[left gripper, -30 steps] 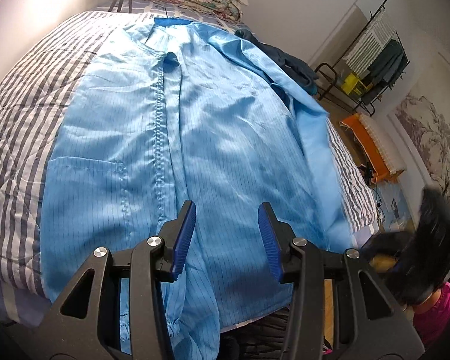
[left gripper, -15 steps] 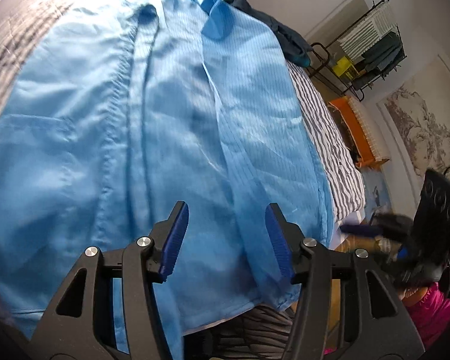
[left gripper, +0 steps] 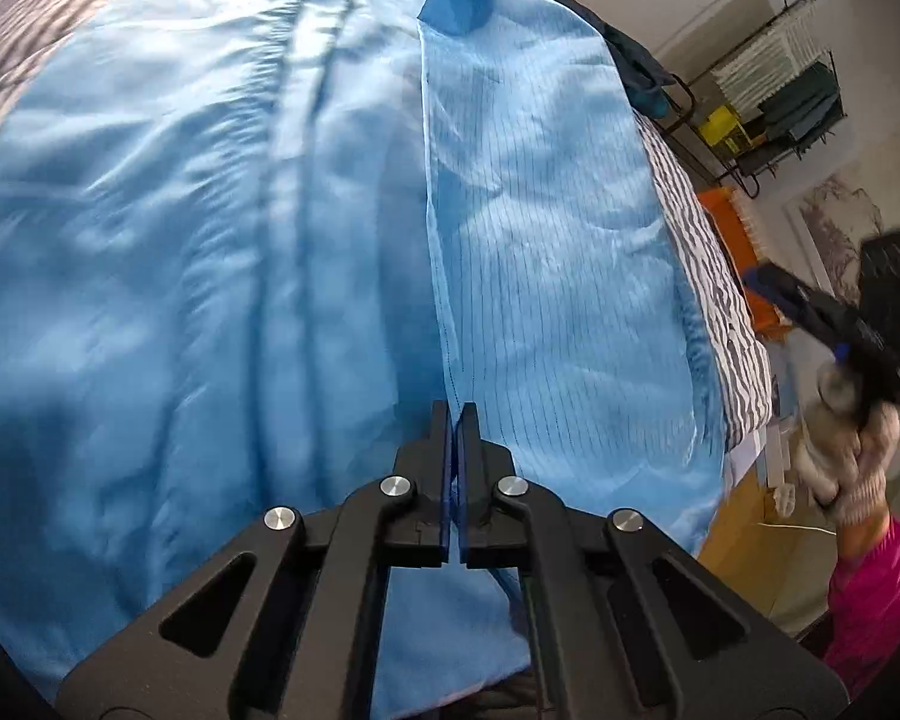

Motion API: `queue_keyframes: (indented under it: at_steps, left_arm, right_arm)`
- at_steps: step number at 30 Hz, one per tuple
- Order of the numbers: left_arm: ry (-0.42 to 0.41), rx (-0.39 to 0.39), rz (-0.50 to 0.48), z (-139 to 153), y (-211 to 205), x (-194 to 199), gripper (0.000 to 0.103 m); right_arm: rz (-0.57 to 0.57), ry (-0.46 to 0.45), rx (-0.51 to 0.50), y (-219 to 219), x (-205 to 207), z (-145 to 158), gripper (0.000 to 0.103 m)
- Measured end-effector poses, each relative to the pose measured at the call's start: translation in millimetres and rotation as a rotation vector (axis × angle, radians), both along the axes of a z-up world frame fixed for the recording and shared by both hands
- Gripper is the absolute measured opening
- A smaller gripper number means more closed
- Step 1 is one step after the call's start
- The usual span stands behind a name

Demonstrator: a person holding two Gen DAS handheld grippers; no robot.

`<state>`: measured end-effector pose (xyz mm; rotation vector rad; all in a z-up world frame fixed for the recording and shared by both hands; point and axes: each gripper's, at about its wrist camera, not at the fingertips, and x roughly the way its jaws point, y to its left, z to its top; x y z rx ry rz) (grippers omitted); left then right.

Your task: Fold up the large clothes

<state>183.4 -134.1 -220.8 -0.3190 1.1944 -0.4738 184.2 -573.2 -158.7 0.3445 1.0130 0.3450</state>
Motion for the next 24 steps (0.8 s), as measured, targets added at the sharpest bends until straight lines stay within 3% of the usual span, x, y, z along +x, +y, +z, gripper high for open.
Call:
queue_keyframes:
  at_steps: [15,21,24]
  left_arm:
    - [0.022,-0.005,0.002,-2.5,8.1,-0.1,0.0]
    - [0.014,0.018,-0.002,4.2,13.6,-5.4,0.0]
    - [0.013,0.023,0.0,8.2,19.3,-11.3,0.0]
  right_arm:
    - [0.177,-0.051,-0.339,37.6,153.1,-56.9,0.044]
    - [0.204,-0.069,-0.312,52.4,193.7,-67.9,0.043]
    - [0.161,-0.052,-0.271,42.6,207.3,-66.9,0.031]
